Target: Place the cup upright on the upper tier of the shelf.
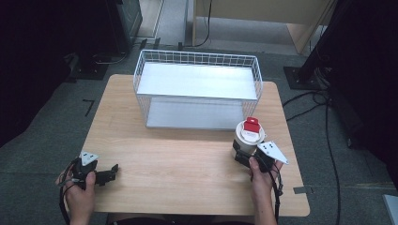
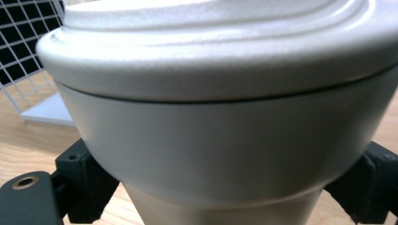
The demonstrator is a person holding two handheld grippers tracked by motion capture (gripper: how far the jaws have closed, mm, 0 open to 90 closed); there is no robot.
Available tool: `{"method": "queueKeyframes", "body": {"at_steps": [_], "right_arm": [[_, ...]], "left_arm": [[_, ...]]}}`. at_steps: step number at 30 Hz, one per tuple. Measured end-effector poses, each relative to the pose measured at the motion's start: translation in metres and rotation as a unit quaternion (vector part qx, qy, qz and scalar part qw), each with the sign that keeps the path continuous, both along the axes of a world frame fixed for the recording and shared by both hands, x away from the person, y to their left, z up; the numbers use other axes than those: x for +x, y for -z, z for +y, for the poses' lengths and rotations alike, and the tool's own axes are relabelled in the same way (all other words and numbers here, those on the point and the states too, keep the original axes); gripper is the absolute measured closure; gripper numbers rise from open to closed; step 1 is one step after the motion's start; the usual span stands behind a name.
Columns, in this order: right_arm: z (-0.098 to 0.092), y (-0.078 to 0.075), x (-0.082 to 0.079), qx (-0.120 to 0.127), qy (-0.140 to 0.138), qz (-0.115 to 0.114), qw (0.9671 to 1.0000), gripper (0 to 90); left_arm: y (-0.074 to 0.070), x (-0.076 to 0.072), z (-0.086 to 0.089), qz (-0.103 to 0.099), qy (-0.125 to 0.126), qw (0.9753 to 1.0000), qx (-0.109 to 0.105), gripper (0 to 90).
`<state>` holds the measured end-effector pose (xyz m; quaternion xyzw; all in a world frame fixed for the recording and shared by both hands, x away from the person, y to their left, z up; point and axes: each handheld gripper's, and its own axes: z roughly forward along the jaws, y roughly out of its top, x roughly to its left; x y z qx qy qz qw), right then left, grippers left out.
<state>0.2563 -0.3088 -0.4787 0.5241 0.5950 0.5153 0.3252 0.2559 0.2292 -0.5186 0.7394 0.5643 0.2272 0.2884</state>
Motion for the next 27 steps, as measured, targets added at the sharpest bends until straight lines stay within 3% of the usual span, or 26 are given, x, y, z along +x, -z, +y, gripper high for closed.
{"method": "queueKeyframes", "body": {"at_steps": [12,19,22,27], "right_arm": [[0.017,-0.032,0.000,-0.005,-0.013,-0.028,0.9995,10.9],[0.021,-0.026,0.005,0.004,-0.016,-0.020,0.9997,11.4],[0.020,-0.020,0.006,0.026,-0.021,-0.016,0.9993,11.5],[0.018,-0.025,0.005,0.037,-0.033,-0.036,0.9981,11.6]], "left_arm": [[0.000,0.000,0.000,0.000,0.000,1.0000,0.000,0.0],[0.000,0.000,0.000,0.000,0.000,1.0000,0.000,0.0],[0.000,0.000,0.000,0.000,0.000,1.0000,0.000,0.0],[0.000,0.000,0.000,0.000,0.000,1.0000,0.000,0.0]]}}
